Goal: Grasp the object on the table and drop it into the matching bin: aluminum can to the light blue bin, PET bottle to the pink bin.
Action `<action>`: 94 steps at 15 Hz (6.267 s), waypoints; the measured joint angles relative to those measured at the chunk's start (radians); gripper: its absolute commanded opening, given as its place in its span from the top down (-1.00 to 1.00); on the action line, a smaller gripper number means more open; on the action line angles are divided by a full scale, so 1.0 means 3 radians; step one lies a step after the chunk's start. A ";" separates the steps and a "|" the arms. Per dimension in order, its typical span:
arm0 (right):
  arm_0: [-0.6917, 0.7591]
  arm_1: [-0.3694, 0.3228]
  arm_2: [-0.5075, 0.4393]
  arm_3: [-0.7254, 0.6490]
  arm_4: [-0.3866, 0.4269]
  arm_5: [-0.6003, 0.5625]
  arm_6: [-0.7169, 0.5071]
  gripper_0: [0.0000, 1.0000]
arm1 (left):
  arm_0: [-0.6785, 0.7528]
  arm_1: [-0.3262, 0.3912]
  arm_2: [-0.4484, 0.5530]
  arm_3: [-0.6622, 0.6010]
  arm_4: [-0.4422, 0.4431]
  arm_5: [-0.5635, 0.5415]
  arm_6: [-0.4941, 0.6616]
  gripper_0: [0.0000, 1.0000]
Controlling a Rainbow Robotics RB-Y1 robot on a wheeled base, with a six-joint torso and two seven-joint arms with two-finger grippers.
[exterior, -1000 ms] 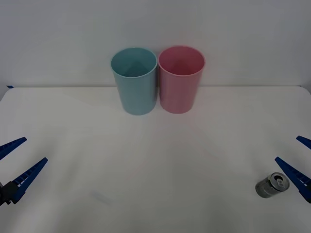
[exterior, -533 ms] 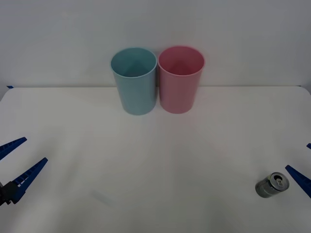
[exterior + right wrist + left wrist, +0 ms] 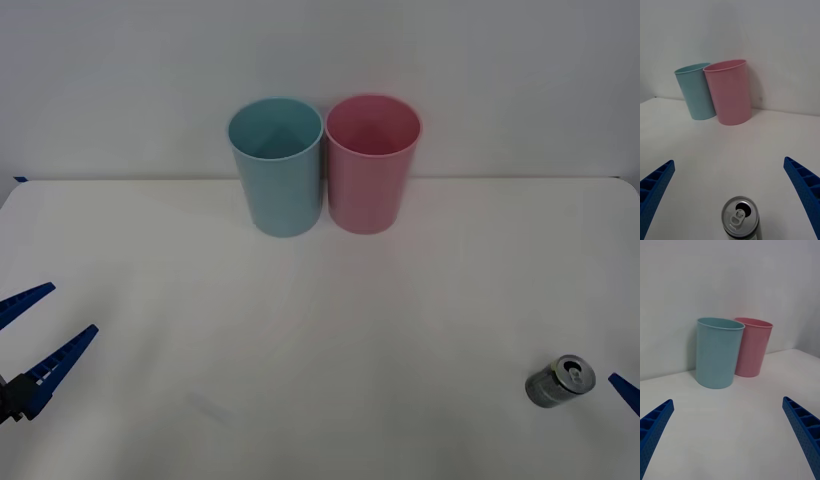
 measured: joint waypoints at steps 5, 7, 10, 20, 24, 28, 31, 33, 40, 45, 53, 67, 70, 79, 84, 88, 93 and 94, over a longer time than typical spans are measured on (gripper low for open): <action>0.0285 0.0001 -0.0041 0.0008 -0.0013 -0.0046 0.0081 -1.00 | 0.0000 0.0000 0.0000 0.0000 0.0000 0.0000 0.0000 -1.00; 0.0362 0.0000 -0.0058 0.0106 -0.0023 -0.0156 0.0106 -1.00 | 0.0000 0.0000 0.0000 0.0000 0.0000 0.0000 0.0000 -1.00; 0.0357 -0.0001 -0.0103 0.0386 -0.0023 -0.0364 0.0169 -1.00 | 0.0000 0.0000 0.0000 0.0000 0.0000 0.0000 0.0000 -1.00; 0.0373 0.0003 -0.0064 0.0920 -0.0082 -0.0521 0.0756 -1.00 | 0.0000 0.0000 0.0000 0.0000 0.0000 0.0000 0.0000 -1.00; 0.0321 0.0009 0.0083 0.1153 -0.0202 -0.0522 0.0997 -1.00 | 0.0000 0.0000 0.0000 0.0000 0.0000 0.0000 0.0000 -1.00; 0.0217 0.0027 0.0226 0.1327 -0.0233 -0.0521 0.1072 -1.00 | 0.0000 0.0000 0.0000 0.0000 0.0000 0.0000 0.0000 -1.00; 0.0096 0.0067 0.0279 0.1451 -0.0230 -0.0520 0.1143 -1.00 | 0.0000 0.0000 0.0000 0.0000 0.0000 0.0000 0.0000 -1.00; -0.0009 0.0116 0.0297 0.1545 -0.0193 -0.0513 0.1186 -1.00 | 0.0000 0.0000 0.0000 0.0000 0.0000 0.0000 0.0000 -1.00; -0.0247 0.0249 0.0456 0.1619 -0.0137 -0.0193 0.1353 -1.00 | 0.0000 0.0000 0.0000 0.0000 0.0000 0.0000 0.0000 -1.00; -0.0504 0.0307 0.0547 0.1812 -0.0101 -0.0098 0.1446 -1.00 | 0.0000 0.0000 0.0000 0.0000 0.0000 0.0000 0.0000 -1.00; -0.0864 0.0352 0.0636 0.1999 -0.0060 0.0090 0.1558 -1.00 | 0.0000 0.0000 0.0000 0.0000 0.0000 0.0000 0.0000 -1.00; -0.1092 0.0490 0.0727 0.1999 -0.0043 0.0271 0.1727 -1.00 | 0.0000 0.0000 0.0000 0.0000 0.0000 0.0000 0.0000 -1.00; -0.1094 0.0490 0.0725 0.1998 -0.0041 0.0271 0.1736 1.00 | 0.0000 0.0000 0.0000 0.0000 0.0000 0.0000 0.0000 -1.00; -0.1113 0.0490 0.0724 0.1965 -0.0054 0.0260 0.1736 1.00 | 0.0000 0.0000 0.0000 0.0000 0.0000 0.0000 0.0000 -1.00; -0.1098 0.0489 0.0719 0.1863 -0.0054 0.0242 0.1710 1.00 | 0.0000 0.0000 0.0000 0.0000 0.0000 0.0000 0.0000 -1.00; -0.0926 0.0481 0.0753 0.1376 -0.0054 0.0364 0.1597 1.00 | 0.0000 0.0000 0.0000 0.0000 0.0000 0.0000 0.0000 -1.00; -0.0694 0.0470 0.0849 0.0673 -0.0050 0.0656 0.1350 1.00 | 0.0000 0.0000 0.0000 0.0000 0.0000 0.0000 0.0000 -1.00; -0.0690 0.0449 0.0872 0.0598 -0.0047 0.0659 0.1193 1.00 | 0.0000 0.0000 0.0000 0.0000 0.0000 0.0000 0.0000 -1.00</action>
